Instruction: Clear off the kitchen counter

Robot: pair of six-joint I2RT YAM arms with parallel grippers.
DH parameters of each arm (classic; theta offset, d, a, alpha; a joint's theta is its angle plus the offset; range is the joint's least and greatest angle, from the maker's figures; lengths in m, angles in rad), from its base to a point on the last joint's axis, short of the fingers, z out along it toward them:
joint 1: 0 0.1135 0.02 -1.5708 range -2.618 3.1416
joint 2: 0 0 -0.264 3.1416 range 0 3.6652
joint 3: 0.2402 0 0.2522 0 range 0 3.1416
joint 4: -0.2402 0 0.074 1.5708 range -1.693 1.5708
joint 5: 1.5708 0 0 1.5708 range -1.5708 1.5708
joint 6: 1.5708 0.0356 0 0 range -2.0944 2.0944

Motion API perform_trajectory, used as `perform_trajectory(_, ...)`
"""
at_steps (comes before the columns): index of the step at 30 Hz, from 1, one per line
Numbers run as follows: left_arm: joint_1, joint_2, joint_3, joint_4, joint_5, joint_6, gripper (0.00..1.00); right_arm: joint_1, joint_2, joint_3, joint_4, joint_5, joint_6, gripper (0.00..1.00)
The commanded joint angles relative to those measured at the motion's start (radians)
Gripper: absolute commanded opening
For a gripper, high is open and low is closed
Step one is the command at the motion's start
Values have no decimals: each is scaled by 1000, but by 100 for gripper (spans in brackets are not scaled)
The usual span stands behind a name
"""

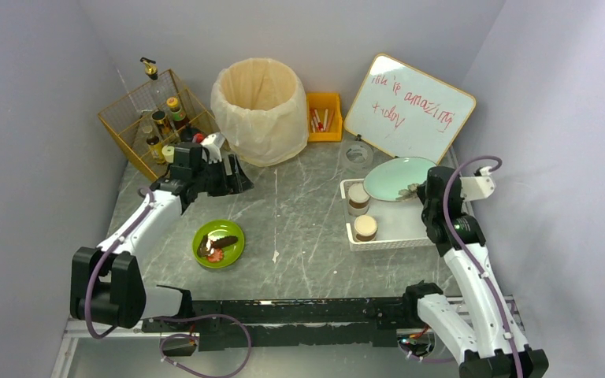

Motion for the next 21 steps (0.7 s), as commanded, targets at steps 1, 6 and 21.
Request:
perform_trajectory(1,-2,27,51,47,46,0,81,-3,-87,13,70,115,125,0)
perform_trajectory(6,-3,39,59,56,56,-4,81,-5,-107,-18,-4,201,146,0)
perform_trajectory(21,-4,66,42,82,71,-32,79,-6,-161,-154,-51,255,171,0)
